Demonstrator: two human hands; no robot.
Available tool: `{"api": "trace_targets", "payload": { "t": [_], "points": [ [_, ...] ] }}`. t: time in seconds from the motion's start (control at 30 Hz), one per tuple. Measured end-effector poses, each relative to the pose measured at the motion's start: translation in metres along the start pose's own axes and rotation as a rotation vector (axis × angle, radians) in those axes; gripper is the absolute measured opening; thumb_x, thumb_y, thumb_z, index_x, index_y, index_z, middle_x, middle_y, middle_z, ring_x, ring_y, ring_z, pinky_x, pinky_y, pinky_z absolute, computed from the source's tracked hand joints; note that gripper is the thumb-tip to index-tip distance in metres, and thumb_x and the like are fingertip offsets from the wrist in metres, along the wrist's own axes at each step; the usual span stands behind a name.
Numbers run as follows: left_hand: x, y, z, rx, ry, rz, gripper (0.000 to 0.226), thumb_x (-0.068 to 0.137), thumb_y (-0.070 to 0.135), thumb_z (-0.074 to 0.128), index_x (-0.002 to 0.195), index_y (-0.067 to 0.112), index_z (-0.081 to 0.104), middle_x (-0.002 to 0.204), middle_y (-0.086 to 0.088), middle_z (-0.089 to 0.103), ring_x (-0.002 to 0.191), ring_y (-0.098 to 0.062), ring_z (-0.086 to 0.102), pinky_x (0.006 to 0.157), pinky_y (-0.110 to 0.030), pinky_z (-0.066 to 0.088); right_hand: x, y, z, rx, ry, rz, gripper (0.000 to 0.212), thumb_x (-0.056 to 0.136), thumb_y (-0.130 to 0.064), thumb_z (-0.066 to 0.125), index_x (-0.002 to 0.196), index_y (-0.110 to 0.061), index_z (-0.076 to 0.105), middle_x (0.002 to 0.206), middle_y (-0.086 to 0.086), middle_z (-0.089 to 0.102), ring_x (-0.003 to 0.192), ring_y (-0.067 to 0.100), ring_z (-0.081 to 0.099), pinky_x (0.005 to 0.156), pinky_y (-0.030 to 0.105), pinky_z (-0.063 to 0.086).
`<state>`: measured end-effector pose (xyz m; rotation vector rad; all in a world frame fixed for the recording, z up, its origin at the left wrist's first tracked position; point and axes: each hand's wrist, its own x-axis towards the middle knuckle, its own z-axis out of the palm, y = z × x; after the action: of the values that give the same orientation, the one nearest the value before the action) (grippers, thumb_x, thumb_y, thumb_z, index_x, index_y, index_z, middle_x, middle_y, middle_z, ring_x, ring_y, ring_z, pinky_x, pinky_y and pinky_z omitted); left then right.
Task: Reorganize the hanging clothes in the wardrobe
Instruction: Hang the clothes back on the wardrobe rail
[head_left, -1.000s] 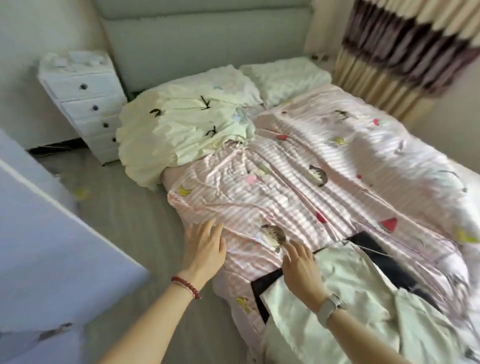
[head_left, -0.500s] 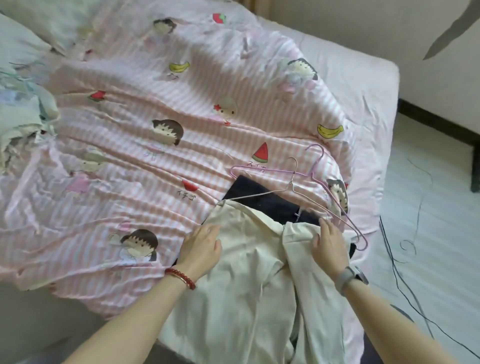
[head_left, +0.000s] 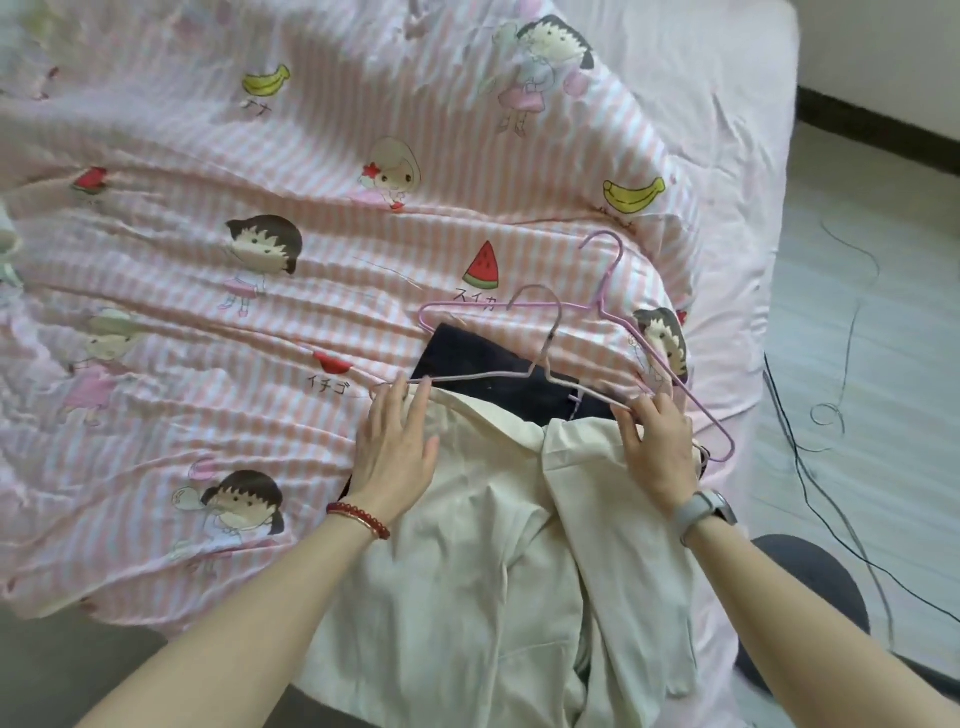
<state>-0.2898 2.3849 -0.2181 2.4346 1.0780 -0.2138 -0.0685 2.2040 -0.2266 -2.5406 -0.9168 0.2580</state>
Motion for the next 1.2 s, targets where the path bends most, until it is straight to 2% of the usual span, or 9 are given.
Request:
{"api": "trace_targets", "payload": {
  "t": [0.07, 0.13, 0.2, 0.27, 0.37, 0.6, 0.93, 1.03, 1.2],
  "points": [
    [0.003, 0.005, -0.01, 0.042, 0.068, 0.043, 0.072, 0.094, 0.037, 0.04, 0.143, 0.03, -0.011, 0.154, 0.002, -0.014, 0.142, -0.022, -0.011, 0.113, -0.046, -0.001, -0.011, -0.005, -0.011, 0.038, 0.004, -0.115, 0.007, 0.082, -0.004, 0.065, 0.077, 0.001, 0.062, 0.078, 0.019, 0.055, 0.097, 0.047, 0.053, 0.069, 0.05, 0.045],
    [0.005, 0.008, -0.019, 0.07, 0.066, 0.091, 0.066, 0.095, 0.042, 0.036, 0.144, 0.032, -0.008, 0.151, 0.01, -0.012, 0.143, -0.018, -0.008, 0.112, -0.046, -0.009, -0.014, -0.009, -0.022, 0.071, 0.023, -0.193, 0.005, 0.081, -0.004, 0.064, 0.08, 0.001, 0.064, 0.08, 0.018, 0.055, 0.09, 0.045, 0.054, 0.066, 0.049, 0.046],
    [0.004, 0.008, -0.029, 0.011, 0.054, 0.111, 0.051, 0.096, 0.038, 0.038, 0.144, 0.025, 0.027, 0.148, 0.006, 0.03, 0.138, -0.018, 0.022, 0.112, -0.044, 0.0, -0.012, -0.018, -0.035, 0.12, 0.061, -0.223, 0.006, 0.082, -0.004, 0.063, 0.083, 0.002, 0.065, 0.08, 0.018, 0.056, 0.081, 0.041, 0.056, 0.067, 0.052, 0.048],
    [-0.006, 0.006, -0.043, -0.101, 0.126, 0.117, 0.029, 0.096, 0.029, 0.044, 0.12, 0.017, 0.055, 0.115, -0.003, 0.059, 0.114, -0.025, 0.05, 0.102, -0.04, 0.024, -0.011, -0.033, -0.046, 0.145, 0.101, -0.263, 0.006, 0.081, -0.004, 0.064, 0.084, 0.002, 0.066, 0.078, 0.018, 0.055, 0.073, 0.038, 0.056, 0.067, 0.051, 0.048],
    [-0.038, -0.007, -0.069, -0.204, 0.298, 0.076, 0.019, 0.095, 0.021, 0.049, 0.095, 0.008, 0.063, 0.089, -0.009, 0.062, 0.085, -0.031, 0.057, 0.067, -0.034, 0.033, -0.014, -0.068, -0.058, 0.178, 0.138, -0.332, 0.006, 0.08, -0.005, 0.066, 0.08, 0.001, 0.068, 0.073, 0.017, 0.055, 0.066, 0.032, 0.055, 0.06, 0.04, 0.046],
    [-0.146, -0.078, -0.141, -0.146, 0.673, -0.105, 0.014, 0.088, 0.013, 0.056, 0.08, 0.005, 0.064, 0.075, -0.008, 0.065, 0.067, -0.031, 0.059, 0.063, -0.032, 0.036, -0.043, -0.19, -0.054, 0.256, 0.092, -0.56, 0.01, 0.08, -0.012, 0.069, 0.077, -0.003, 0.069, 0.068, 0.008, 0.065, 0.058, 0.025, 0.06, 0.05, 0.034, 0.048],
    [-0.384, -0.191, -0.147, -0.146, 1.064, -0.658, 0.011, 0.088, 0.005, 0.056, 0.079, 0.006, 0.063, 0.079, -0.006, 0.065, 0.07, -0.027, 0.057, 0.054, -0.028, 0.034, -0.172, -0.393, -0.03, 0.415, -0.217, -1.161, 0.012, 0.077, -0.021, 0.071, 0.074, -0.009, 0.072, 0.068, 0.003, 0.07, 0.058, 0.019, 0.066, 0.049, 0.029, 0.052],
    [-0.46, -0.204, -0.137, -0.127, 1.183, -0.896, 0.011, 0.088, 0.008, 0.056, 0.081, 0.009, 0.064, 0.083, -0.006, 0.067, 0.074, -0.029, 0.059, 0.058, -0.028, 0.031, -0.232, -0.446, -0.026, 0.441, -0.327, -1.318, 0.011, 0.078, -0.023, 0.07, 0.078, -0.013, 0.073, 0.073, 0.0, 0.072, 0.065, 0.018, 0.067, 0.054, 0.028, 0.052],
    [-0.566, -0.217, -0.134, -0.045, 1.361, -1.069, 0.009, 0.085, 0.001, 0.06, 0.077, 0.002, 0.065, 0.076, -0.014, 0.066, 0.07, -0.035, 0.06, 0.057, -0.033, 0.036, -0.322, -0.514, -0.029, 0.484, -0.522, -1.514, 0.011, 0.084, -0.019, 0.065, 0.091, -0.013, 0.072, 0.082, 0.003, 0.073, 0.073, 0.023, 0.068, 0.064, 0.032, 0.052]
  ]
}}
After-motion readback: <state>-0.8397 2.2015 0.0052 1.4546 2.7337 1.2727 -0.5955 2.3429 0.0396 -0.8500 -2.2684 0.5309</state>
